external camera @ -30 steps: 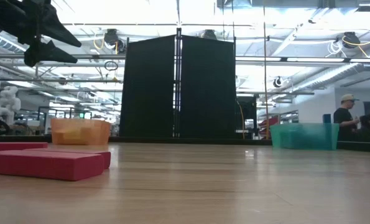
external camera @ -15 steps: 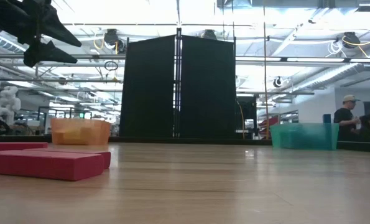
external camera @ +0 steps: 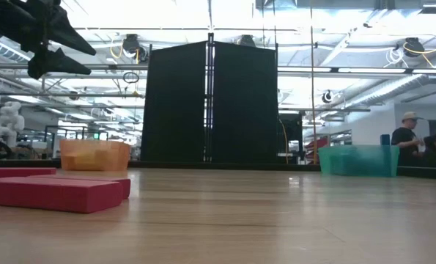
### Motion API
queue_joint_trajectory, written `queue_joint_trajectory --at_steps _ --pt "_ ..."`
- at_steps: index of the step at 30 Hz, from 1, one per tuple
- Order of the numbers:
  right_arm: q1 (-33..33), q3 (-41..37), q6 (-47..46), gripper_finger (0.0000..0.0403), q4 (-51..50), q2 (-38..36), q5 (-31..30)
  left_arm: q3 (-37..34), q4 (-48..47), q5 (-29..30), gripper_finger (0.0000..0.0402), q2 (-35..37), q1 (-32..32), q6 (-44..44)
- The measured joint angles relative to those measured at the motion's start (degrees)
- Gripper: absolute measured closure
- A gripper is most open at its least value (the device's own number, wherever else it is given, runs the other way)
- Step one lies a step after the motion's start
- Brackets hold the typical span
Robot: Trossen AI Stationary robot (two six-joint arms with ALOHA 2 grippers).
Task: Sort blocks
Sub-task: Put the red block into the red bin
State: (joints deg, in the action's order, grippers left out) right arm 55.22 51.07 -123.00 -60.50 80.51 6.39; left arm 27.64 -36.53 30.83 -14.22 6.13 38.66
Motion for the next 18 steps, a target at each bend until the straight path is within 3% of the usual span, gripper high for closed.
queue_joint_trajectory --at_steps 4,8,12,15,18 --pt "-0.4 5.7 3.5 0.0198 -1.5 -3.8 3.0 0.0 0.0 0.1 0.0143 0.0 0.0 0.0" --pt "-1.4 14.4 2.4 0.0199 -5.9 -8.1 -2.6 0.0 0.0 0.1 0.0143 0.0 0.0 0.0" --pt "-3.5 24.1 5.9 0.0199 -8.7 -10.1 -19.3 0.0 0.0 0.1 0.0143 0.0 0.0 0.0" --pt "-7.0 29.5 16.8 0.0199 -7.7 -10.1 -33.4 0.0 0.0 0.1 0.0143 0.0 0.0 0.0" --pt "-12.9 31.6 30.0 0.0199 -2.1 -10.1 -39.7 0.0 0.0 0.1 0.0143 0.0 0.0 0.0"
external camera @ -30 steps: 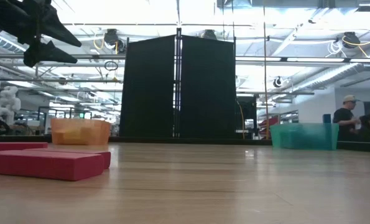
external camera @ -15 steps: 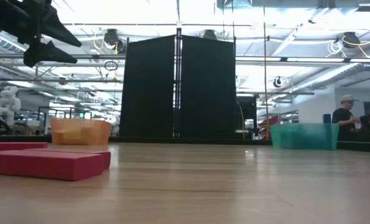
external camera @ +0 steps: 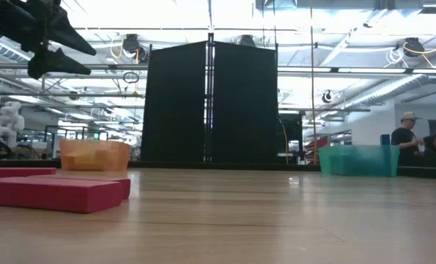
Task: Sort blocks
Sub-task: Put the red block into the red bin
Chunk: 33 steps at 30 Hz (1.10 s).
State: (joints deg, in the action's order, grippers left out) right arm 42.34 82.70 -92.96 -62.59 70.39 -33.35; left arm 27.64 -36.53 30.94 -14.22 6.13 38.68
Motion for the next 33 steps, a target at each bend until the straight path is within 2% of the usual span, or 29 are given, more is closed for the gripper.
queue_joint_trajectory --at_steps 6,9,11,15,19,24,28,33 --pt "-15.4 0.0 27.4 0.0199 19.1 3.0 0.1 0.0 0.0 0.0 0.0143 0.0 0.0 0.0" --pt "-22.5 0.0 42.2 0.0199 32.3 6.8 7.5 0.0 0.0 -0.4 0.0143 0.0 0.0 0.0" --pt "-26.4 0.0 48.9 0.0199 41.2 10.1 13.7 0.0 0.0 -1.1 0.0143 0.0 0.0 0.1" --pt "-32.4 1.2 52.9 0.0199 51.3 17.5 23.5 0.0 0.0 -2.5 0.0143 0.0 0.0 0.1" --pt "-35.6 6.0 53.8 0.0199 50.6 24.8 29.2 0.0 -0.1 -5.4 0.0143 0.0 0.0 2.4" --pt "-36.7 11.7 54.5 0.0199 48.4 30.3 36.7 0.0 -0.5 -16.0 0.0143 0.0 0.0 3.3" --pt "-36.7 14.7 56.6 0.0199 43.4 31.1 36.8 0.0 -2.3 -16.2 0.0143 -0.4 0.0 8.8" --pt "-36.6 16.6 57.5 0.0199 32.3 30.1 36.8 0.0 -5.5 -14.3 0.0143 -1.5 0.0 9.0"
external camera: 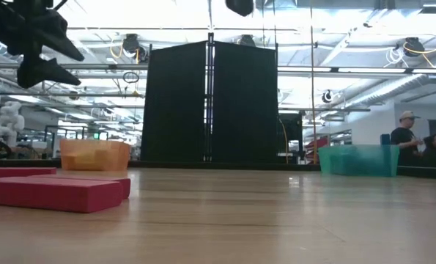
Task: Sort blocks
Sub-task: Put the red block into the red bin
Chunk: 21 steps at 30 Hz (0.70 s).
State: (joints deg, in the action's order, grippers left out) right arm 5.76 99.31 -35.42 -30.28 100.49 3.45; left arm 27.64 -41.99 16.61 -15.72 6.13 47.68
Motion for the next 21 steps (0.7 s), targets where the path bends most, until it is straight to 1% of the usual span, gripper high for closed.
queue_joint_trajectory --at_steps 6,9,12,15,18,21 --pt "2.9 0.7 -2.6 0.0199 -17.0 -2.4 2.4 0.0 -2.4 3.1 0.0143 -2.1 0.0 0.0" --pt "5.6 0.7 -3.3 0.0199 -26.7 -3.3 2.5 0.0 -1.5 3.6 0.0143 -3.5 0.0 1.4" --pt "8.9 0.7 -6.6 0.0199 -37.8 -3.5 2.2 0.0 3.8 4.3 0.0143 -4.6 0.0 2.5" --pt "12.8 0.7 -10.3 0.0199 -45.3 -3.5 1.2 0.0 10.9 4.9 0.0143 -5.4 0.0 2.9" --pt "16.4 0.7 -13.5 0.0199 -48.8 -3.5 1.0 0.0 16.3 5.0 0.0143 -5.8 0.0 2.5" --pt "19.6 0.7 -17.1 0.0199 -49.6 -3.5 0.9 0.0 18.9 6.7 0.0143 -6.4 0.0 -0.9"
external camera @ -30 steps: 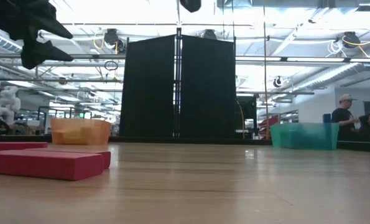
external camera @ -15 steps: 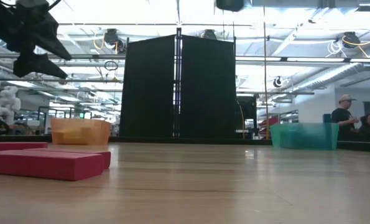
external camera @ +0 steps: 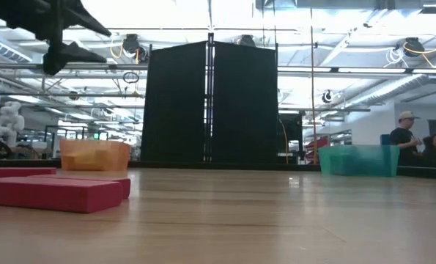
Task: Sort blocks
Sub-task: Put the red block into the red bin
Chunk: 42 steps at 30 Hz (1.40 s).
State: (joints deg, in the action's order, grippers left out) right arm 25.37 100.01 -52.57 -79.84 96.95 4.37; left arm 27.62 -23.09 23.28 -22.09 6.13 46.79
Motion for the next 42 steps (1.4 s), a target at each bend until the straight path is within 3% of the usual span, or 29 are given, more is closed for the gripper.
queue_joint_trajectory --at_steps 3,7,12,18,23,26,32,37,42 --pt "3.4 0.0 -4.3 0.0199 0.0 0.0 -0.3 0.0 3.4 0.6 0.0143 -0.6 0.0 -0.6" --pt "9.1 0.0 -10.1 0.0199 -1.0 0.0 -0.2 0.0 3.3 -3.2 0.0143 -2.3 0.0 -4.2" --pt "16.2 0.0 -19.7 0.0199 -2.6 0.0 -0.3 1.9 -10.4 -6.2 0.0143 -8.2 -0.3 -3.9" --pt "21.7 0.0 -30.0 0.0199 -3.0 0.0 -6.0 2.4 -15.3 -21.5 0.0143 -19.4 1.2 6.3" --pt "23.7 0.0 -34.4 0.0199 -3.0 0.0 -12.0 3.1 -19.4 -26.4 0.0143 -30.0 4.6 10.9" --pt "24.3 0.0 -34.7 0.0200 -3.0 0.0 -13.9 6.5 -25.3 -26.1 0.0143 -36.0 6.9 10.1" --pt "24.3 0.0 -33.4 0.0200 -3.3 0.0 -15.1 17.4 -36.9 -16.5 0.0143 -44.0 11.8 6.1" --pt "24.3 0.0 -33.6 0.0200 -3.4 0.0 -16.5 22.7 -37.3 -13.7 0.0143 -47.0 14.2 2.0" --pt "24.7 0.0 -33.1 0.0200 -3.5 0.0 -16.9 23.4 -34.8 -13.7 0.0143 -49.3 16.2 -1.0"
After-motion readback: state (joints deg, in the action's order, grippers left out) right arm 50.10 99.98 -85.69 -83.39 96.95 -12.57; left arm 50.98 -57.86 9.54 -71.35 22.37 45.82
